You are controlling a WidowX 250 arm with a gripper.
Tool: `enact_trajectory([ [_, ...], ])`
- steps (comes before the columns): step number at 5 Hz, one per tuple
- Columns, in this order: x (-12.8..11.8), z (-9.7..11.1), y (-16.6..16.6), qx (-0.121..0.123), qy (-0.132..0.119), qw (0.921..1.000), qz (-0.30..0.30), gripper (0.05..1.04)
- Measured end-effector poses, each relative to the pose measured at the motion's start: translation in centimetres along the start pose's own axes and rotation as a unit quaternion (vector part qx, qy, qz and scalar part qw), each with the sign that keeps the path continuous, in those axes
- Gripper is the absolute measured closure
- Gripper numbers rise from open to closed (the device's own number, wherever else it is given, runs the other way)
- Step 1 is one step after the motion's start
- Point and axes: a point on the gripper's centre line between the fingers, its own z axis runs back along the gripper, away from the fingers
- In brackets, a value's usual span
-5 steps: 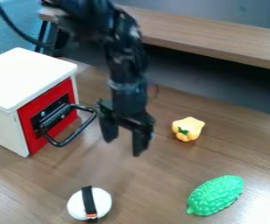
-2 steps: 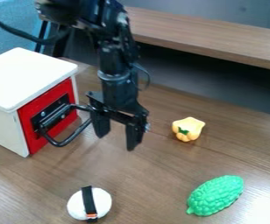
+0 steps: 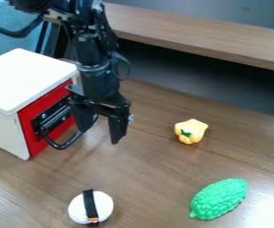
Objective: Open the drawer
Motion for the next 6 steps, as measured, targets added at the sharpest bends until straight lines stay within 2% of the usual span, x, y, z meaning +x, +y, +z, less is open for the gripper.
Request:
enact_trajectory([
  [1,-0.1,0.0,1.3,0.008,-0.002,0.9999,0.013,0.084],
  [4,0.4,-2.0,4.3,0.043,0.013,0.9984,0.034,0.084],
  [5,0.7,-3.0,5.0,0.061,0.01,0.9975,0.036,0.084],
  [6,0.6,-4.2,4.8,0.046,-0.016,0.9982,0.034,0.084],
])
